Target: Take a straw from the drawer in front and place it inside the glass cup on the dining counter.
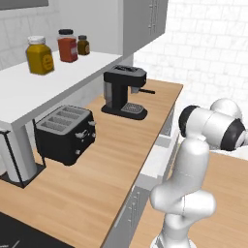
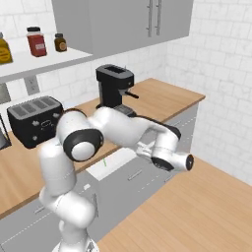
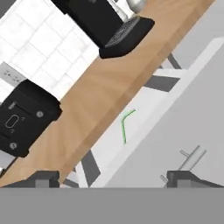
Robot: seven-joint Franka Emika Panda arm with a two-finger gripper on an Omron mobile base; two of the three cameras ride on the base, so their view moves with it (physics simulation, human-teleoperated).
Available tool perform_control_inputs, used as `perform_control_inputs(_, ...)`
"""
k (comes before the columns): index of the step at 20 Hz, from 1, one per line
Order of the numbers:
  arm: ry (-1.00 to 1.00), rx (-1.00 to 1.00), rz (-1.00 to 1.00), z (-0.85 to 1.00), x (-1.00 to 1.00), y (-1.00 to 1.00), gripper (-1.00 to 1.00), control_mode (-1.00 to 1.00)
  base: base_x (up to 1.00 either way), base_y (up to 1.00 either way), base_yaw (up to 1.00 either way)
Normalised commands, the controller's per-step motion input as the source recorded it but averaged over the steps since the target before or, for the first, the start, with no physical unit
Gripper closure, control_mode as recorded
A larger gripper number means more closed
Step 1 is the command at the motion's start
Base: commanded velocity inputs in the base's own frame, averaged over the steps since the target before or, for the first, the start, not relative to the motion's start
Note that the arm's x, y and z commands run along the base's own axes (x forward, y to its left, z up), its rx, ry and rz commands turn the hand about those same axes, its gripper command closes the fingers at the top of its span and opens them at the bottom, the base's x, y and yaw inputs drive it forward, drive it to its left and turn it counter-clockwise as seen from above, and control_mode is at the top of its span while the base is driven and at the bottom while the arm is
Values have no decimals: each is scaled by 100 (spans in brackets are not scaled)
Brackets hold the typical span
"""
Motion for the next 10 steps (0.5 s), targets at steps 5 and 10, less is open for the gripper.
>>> perform_control_inputs(5, 47, 0, 5, 67, 31, 47, -100, -100, 0, 0, 0)
perform_control_inputs(10, 44, -4, 11, 24, 41, 58, -100, -100, 0, 0, 0)
